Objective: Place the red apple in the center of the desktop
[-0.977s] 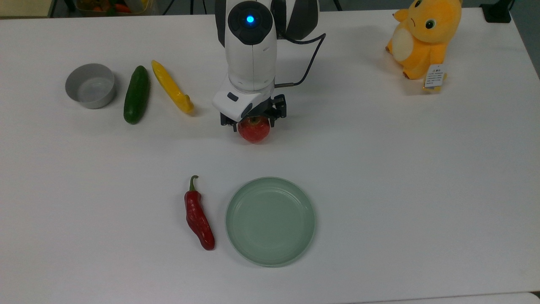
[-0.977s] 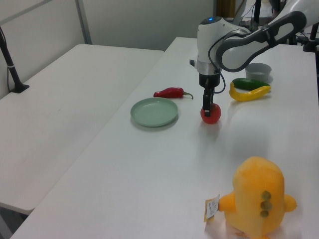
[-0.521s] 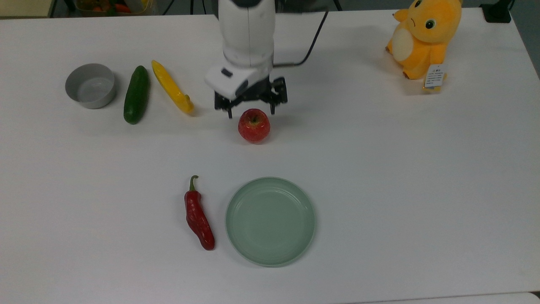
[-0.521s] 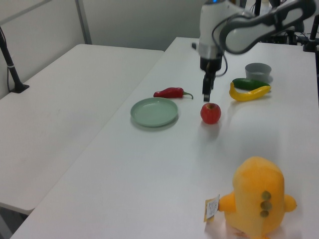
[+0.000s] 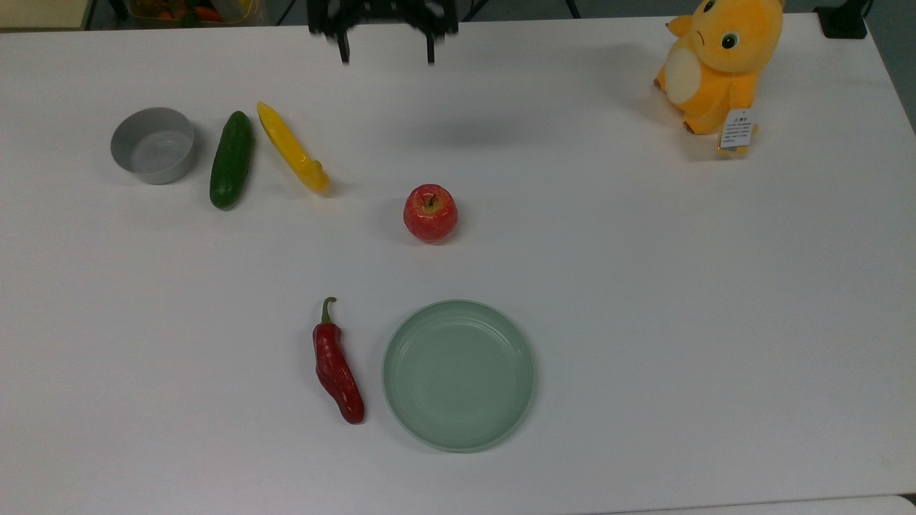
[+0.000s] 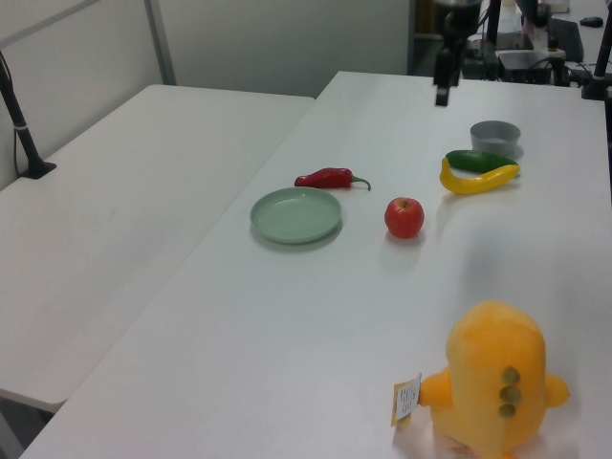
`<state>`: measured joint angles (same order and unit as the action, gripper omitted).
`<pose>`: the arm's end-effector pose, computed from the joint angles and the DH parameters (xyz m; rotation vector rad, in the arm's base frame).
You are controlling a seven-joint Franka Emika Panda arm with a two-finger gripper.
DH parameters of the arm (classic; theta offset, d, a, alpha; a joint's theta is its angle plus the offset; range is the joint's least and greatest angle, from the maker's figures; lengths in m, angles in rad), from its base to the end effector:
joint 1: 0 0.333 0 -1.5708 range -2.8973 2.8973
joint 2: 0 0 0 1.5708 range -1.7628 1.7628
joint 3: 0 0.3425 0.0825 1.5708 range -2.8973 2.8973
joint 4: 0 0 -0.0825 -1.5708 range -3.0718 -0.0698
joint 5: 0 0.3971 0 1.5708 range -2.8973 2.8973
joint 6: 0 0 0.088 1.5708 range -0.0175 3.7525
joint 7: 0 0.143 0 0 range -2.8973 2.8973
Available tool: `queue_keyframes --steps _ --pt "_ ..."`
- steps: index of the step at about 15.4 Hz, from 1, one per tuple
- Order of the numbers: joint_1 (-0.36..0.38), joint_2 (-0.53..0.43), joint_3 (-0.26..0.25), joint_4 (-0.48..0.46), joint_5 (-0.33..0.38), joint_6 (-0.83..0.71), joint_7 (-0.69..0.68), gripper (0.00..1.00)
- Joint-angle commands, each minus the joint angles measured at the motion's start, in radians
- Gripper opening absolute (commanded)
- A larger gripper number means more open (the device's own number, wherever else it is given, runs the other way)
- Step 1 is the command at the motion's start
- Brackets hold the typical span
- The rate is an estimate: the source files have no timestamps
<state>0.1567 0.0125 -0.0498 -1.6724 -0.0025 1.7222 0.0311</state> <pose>0.5806 0.0621 0.5716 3.1383 0.1195 0.0588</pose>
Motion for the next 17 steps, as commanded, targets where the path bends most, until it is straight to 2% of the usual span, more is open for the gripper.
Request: queue_keyframes --steps 1,7,11,15,17 --pt "0.000 -0.068 0.004 0.013 0.004 -0.116 0.055 1.00" --pt "-0.017 -0.103 0.019 0.010 0.004 -0.191 0.064 1.00" --pt "-0.043 -0.092 0.019 0.008 0.013 -0.136 0.036 1.00" --pt "-0.066 -0.077 0.019 0.006 0.021 -0.052 -0.071 1.00" --pt "-0.078 -0.068 0.019 0.005 0.050 -0.015 -0.112 1.00"
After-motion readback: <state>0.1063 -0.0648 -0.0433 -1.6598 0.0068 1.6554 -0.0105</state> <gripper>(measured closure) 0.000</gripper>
